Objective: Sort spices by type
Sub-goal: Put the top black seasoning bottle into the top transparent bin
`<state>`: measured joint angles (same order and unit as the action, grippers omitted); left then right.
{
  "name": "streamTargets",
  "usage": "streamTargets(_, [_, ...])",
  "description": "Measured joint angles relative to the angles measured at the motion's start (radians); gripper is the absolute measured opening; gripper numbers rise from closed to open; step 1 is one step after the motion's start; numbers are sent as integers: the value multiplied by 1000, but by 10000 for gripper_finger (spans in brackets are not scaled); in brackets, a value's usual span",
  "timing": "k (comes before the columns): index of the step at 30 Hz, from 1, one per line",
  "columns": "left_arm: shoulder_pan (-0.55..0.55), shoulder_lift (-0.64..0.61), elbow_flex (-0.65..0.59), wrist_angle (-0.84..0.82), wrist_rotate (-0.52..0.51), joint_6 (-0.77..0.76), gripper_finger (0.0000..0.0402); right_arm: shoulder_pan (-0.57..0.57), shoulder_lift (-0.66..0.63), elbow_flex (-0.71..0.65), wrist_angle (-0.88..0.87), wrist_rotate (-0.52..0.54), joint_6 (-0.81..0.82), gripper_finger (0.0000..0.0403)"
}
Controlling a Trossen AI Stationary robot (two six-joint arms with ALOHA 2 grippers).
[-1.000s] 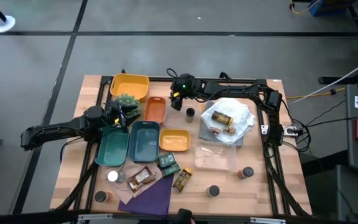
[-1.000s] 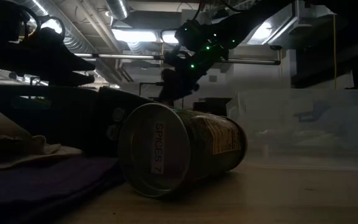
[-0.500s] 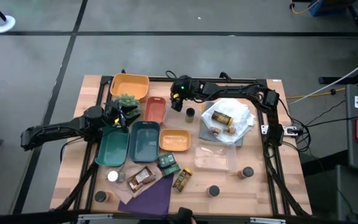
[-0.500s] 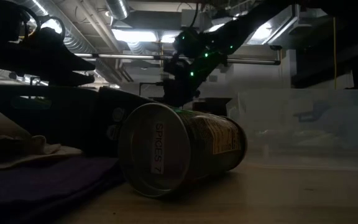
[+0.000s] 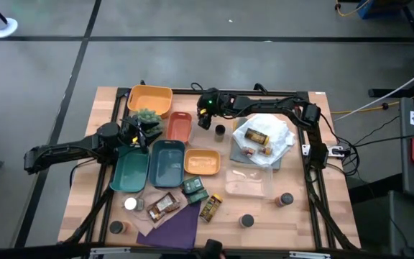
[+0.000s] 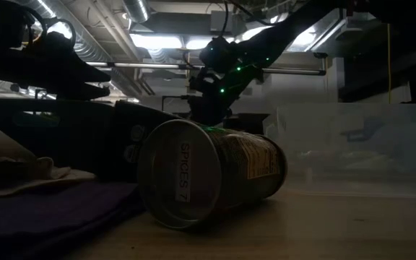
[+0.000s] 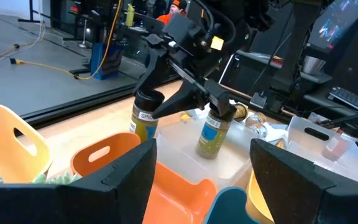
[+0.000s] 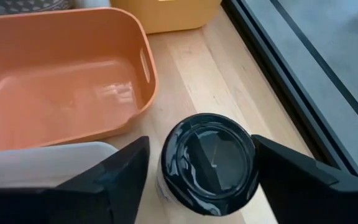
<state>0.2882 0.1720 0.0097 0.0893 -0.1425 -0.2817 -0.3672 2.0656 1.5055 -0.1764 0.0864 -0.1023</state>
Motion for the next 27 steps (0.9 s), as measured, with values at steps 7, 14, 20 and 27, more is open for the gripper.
streamTargets(7, [0, 0, 0, 0, 0, -1, 251, 0, 0, 0, 4, 0, 0, 208])
streamTargets(14, [0, 0, 0, -1, 0, -5, 251, 0, -33, 20, -41, 2, -8, 208])
streamTargets(20, [0, 0, 0, -2, 0, -4, 251, 0, -78, 113, -185, 6, -11, 215])
streamTargets(27, [0, 1, 0, -3, 0, -4, 251, 4, -116, 264, -380, -27, -5, 212])
